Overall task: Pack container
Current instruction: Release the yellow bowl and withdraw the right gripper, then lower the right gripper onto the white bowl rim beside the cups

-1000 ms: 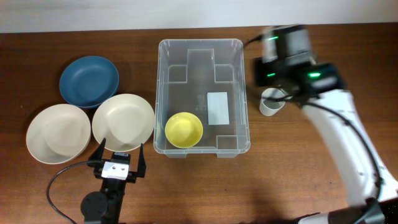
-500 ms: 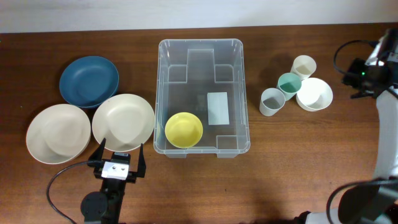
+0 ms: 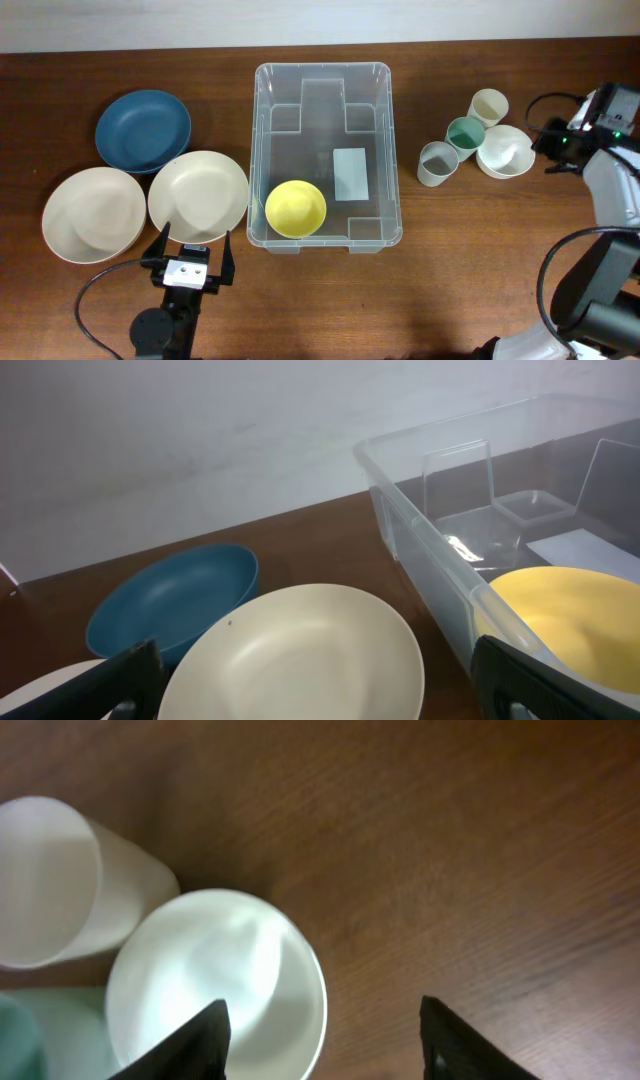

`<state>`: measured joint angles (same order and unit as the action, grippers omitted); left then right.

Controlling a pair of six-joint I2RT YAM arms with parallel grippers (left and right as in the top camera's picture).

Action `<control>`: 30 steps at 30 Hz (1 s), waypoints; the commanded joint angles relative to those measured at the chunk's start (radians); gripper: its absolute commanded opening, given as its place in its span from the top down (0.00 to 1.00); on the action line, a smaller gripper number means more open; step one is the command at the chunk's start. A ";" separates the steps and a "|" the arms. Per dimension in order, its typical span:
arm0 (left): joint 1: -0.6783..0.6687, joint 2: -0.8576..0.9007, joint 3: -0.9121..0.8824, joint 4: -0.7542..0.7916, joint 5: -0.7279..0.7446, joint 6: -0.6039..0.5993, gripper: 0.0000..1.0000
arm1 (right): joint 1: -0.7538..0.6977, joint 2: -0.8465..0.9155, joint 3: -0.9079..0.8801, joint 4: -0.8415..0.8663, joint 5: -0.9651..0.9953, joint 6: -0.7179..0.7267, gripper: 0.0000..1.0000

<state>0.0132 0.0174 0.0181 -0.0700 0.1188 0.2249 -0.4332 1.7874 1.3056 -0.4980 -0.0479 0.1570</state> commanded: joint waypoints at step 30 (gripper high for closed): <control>-0.004 -0.006 -0.009 0.002 -0.007 0.016 0.00 | 0.007 0.190 -0.129 0.242 -0.103 0.010 0.72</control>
<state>0.0132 0.0174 0.0181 -0.0700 0.1188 0.2249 -0.4313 1.9636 1.1812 -0.2600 -0.1410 0.1631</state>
